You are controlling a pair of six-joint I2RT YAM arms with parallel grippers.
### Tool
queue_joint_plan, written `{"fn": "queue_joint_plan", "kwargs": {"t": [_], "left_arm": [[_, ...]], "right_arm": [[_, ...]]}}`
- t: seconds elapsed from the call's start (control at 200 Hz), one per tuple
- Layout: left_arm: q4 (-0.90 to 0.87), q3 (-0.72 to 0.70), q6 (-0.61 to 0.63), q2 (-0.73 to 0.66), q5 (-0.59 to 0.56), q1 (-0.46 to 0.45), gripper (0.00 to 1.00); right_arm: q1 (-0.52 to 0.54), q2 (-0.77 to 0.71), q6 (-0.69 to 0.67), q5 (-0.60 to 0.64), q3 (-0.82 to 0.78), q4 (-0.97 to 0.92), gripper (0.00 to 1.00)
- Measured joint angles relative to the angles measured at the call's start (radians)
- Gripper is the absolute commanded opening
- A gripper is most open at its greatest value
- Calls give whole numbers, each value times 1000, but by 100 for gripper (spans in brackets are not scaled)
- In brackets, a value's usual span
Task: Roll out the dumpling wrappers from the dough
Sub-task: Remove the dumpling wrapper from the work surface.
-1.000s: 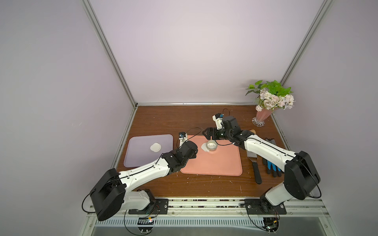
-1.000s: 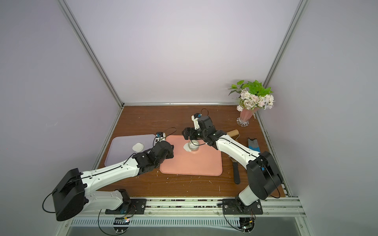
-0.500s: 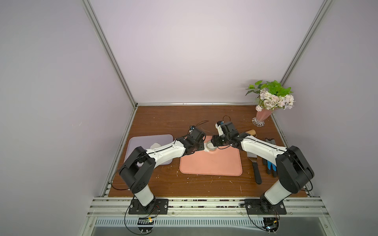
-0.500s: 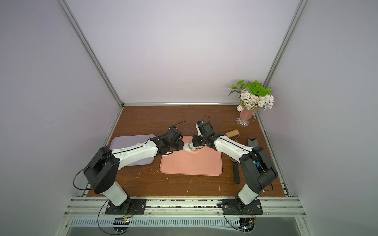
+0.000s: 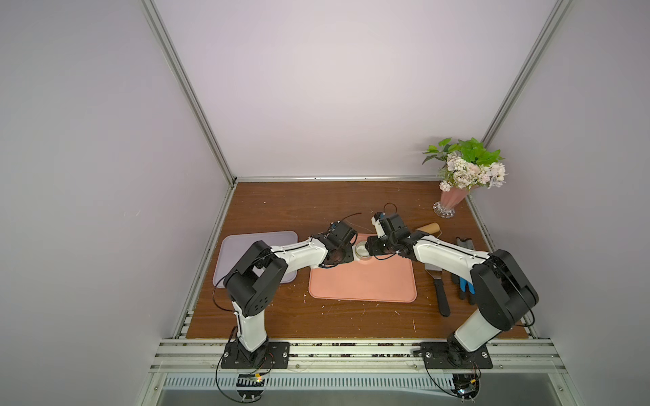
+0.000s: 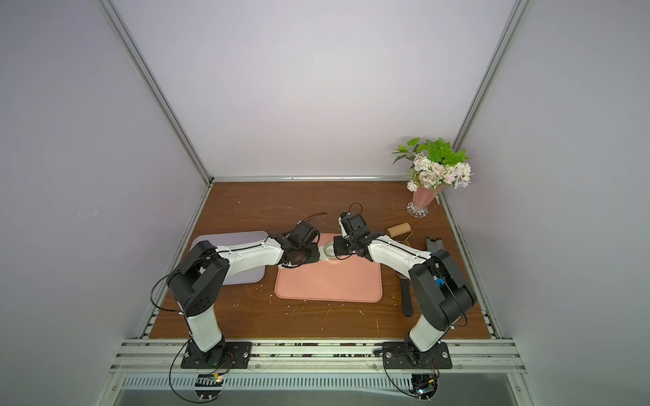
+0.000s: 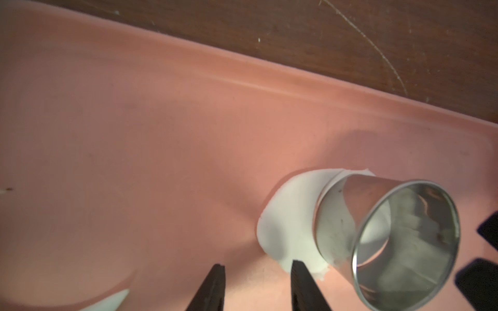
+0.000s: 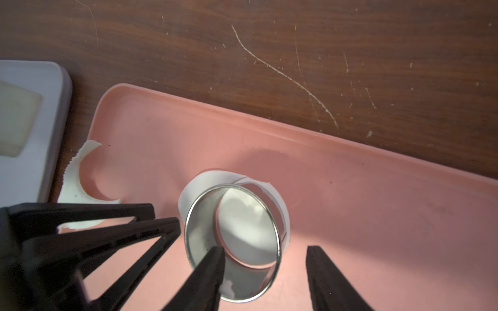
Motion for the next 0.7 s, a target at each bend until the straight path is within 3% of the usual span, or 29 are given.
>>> {"fn": "queue_joint_plan", "kwargs": {"t": [0.3, 0.59, 0.701], "left_arm": [[34, 14, -31, 26, 5, 6, 31], [51, 33, -46, 54, 18, 8, 4], [51, 34, -49, 55, 18, 8, 1]], "right_arm": [[0, 2, 0, -6, -2, 25, 53], [0, 16, 3, -8, -29, 44, 53], [0, 21, 4, -9, -32, 45, 53]]}}
